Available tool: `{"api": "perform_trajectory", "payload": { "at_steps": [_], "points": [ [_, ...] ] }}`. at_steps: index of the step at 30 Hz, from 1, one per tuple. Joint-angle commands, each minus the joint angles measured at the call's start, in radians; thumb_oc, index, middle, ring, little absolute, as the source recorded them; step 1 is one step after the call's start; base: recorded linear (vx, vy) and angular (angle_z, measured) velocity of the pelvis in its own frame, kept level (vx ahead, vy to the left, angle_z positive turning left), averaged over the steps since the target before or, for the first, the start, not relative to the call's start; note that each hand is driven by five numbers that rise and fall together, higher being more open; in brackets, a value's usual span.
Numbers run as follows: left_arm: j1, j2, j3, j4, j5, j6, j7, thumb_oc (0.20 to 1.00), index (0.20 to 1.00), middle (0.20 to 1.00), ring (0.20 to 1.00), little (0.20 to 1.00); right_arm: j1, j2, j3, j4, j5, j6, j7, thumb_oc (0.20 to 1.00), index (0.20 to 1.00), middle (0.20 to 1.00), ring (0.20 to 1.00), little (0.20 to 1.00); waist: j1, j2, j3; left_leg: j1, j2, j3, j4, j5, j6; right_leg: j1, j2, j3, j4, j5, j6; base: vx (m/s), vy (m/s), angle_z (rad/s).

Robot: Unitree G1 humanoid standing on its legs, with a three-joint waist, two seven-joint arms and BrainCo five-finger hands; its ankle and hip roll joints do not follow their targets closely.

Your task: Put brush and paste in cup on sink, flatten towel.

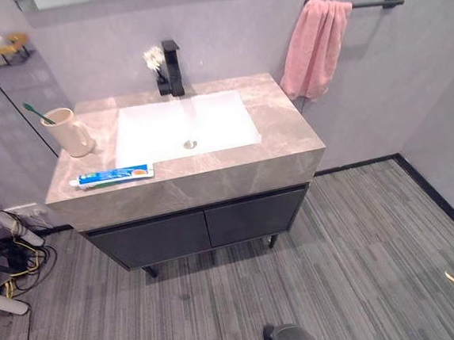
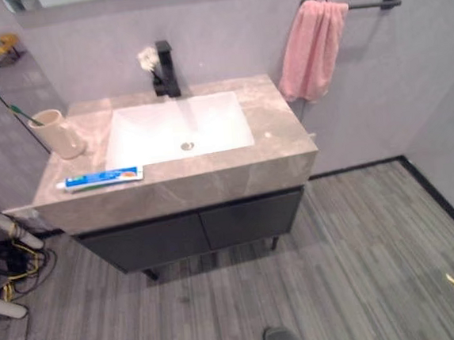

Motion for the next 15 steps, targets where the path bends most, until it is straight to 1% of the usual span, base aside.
{"api": "perform_trajectory", "payload": {
  "at_steps": [1,2,3,5,6,7,8,9,12,13,14,15],
  "points": [
    [-0.037,0.017,0.003,-0.006,0.0,-0.022,-0.005,1.0,1.0,1.0,1.0,1.0,-0.005,-0.04,0.022,0.015,0.0,-0.01,0.0,1.0,1.0,1.0,1.0,1.0,-0.02,-0.003,0.005,0.061,-0.072,-0.044,0.086,-0.12,-0.028,0.003,-0.002,0.034,-0.055,0.21,0.007,0.14,-0.049,0.13],
    [-0.036,0.017,0.003,-0.006,0.0,-0.022,-0.005,1.0,1.0,1.0,1.0,1.0,-0.005,-0.04,0.022,0.015,0.0,-0.01,0.0,1.0,1.0,1.0,1.0,1.0,-0.02,-0.002,0.007,0.063,-0.071,-0.045,0.087,-0.12,-0.028,0.005,-0.001,0.033,-0.055,0.21,0.007,0.22,-0.104,0.25],
    [-0.031,0.014,0.013,-0.007,-0.01,-0.023,-0.003,1.0,1.0,1.0,1.0,1.0,0.0,-0.043,0.023,0.024,-0.003,-0.006,-0.001,1.0,1.0,1.0,1.0,1.0,-0.011,-0.013,-0.01,0.072,-0.071,-0.054,0.088,-0.13,-0.032,0.043,0.009,0.043,-0.087,0.208,-0.007,0.22,-0.122,0.36],
    [-0.03,0.014,0.021,0.0,-0.017,-0.02,-0.003,1.0,1.0,1.0,1.0,1.0,-0.004,-0.043,0.024,0.031,-0.004,-0.004,0.001,1.0,1.0,1.0,1.0,1.0,-0.005,-0.013,-0.018,0.079,-0.064,-0.056,0.081,-0.128,-0.037,0.056,0.015,0.042,-0.099,0.208,-0.013,0.23,-0.131,0.34],
    [-0.023,0.009,0.023,0.004,-0.015,-0.02,-0.007,1.0,1.0,1.0,1.0,1.0,-0.009,-0.045,0.027,0.027,-0.001,-0.005,0.002,1.0,1.0,1.0,1.0,1.0,0.004,-0.01,-0.038,0.087,-0.047,-0.062,0.075,-0.114,-0.049,0.078,0.025,0.025,-0.117,0.201,-0.021,0.16,-0.094,0.06],
    [-0.023,0.009,0.023,0.004,-0.015,-0.02,-0.007,1.0,1.0,1.0,1.0,1.0,-0.009,-0.046,0.027,0.027,-0.001,-0.005,0.002,1.0,1.0,1.0,1.0,1.0,0.003,-0.009,-0.038,0.087,-0.046,-0.062,0.074,-0.113,-0.049,0.079,0.026,0.024,-0.118,0.201,-0.021,0.28,-0.17,-0.05],
    [-0.022,0.008,0.017,0.002,-0.01,-0.021,-0.009,1.0,1.0,1.0,1.0,1.0,-0.016,-0.052,0.027,0.016,0.01,-0.009,0.0,1.0,1.0,1.0,1.0,1.0,0.005,-0.007,-0.049,0.085,-0.034,-0.066,0.081,-0.108,-0.061,0.092,0.034,0.017,-0.129,0.191,-0.029,0.13,-0.078,-0.09],
    [-0.021,0.008,0.017,0.002,-0.01,-0.021,-0.009,1.0,1.0,1.0,1.0,1.0,-0.015,-0.052,0.027,0.016,0.01,-0.009,0.0,1.0,1.0,1.0,1.0,1.0,0.005,-0.007,-0.049,0.085,-0.033,-0.066,0.081,-0.108,-0.061,0.092,0.034,0.017,-0.129,0.191,-0.029,0.19,-0.118,-0.01],
    [-0.034,0.011,0.013,-0.004,-0.013,-0.021,-0.002,1.0,1.0,1.0,1.0,1.0,-0.038,-0.057,0.028,-0.018,0.054,-0.019,-0.004,1.0,1.0,1.0,1.0,1.0,0.001,-0.003,-0.052,0.093,-0.007,-0.065,0.105,-0.097,-0.084,0.103,0.058,0.016,-0.121,0.166,-0.048,0.21,-0.125,0.02],
    [-0.042,0.012,0.006,-0.015,-0.013,-0.024,0.002,1.0,1.0,1.0,1.0,1.0,-0.043,-0.057,0.04,-0.036,0.052,-0.025,-0.005,1.0,1.0,1.0,1.0,1.0,-0.001,-0.003,-0.052,0.094,0.002,-0.065,0.116,-0.086,-0.095,0.107,0.068,0.014,-0.116,0.155,-0.057,0.16,-0.089,-0.01],
    [-0.042,0.012,0.006,-0.015,-0.013,-0.024,0.002,1.0,1.0,1.0,1.0,1.0,-0.043,-0.057,0.04,-0.036,0.052,-0.025,-0.005,1.0,1.0,1.0,1.0,1.0,-0.001,-0.003,-0.052,0.094,0.002,-0.065,0.116,-0.086,-0.095,0.107,0.068,0.014,-0.116,0.155,-0.057,0.17,-0.122,0.0],
    [-0.054,0.013,-0.005,-0.031,-0.013,-0.029,0.007,1.0,1.0,1.0,1.0,1.0,-0.044,-0.059,0.053,-0.053,0.051,-0.03,-0.007,1.0,1.0,1.0,1.0,1.0,-0.003,-0.004,-0.05,0.084,0.009,-0.068,0.136,-0.068,-0.11,0.111,0.076,0.014,-0.123,0.15,-0.064,0.09,-0.089,-0.02]
  ]
}}
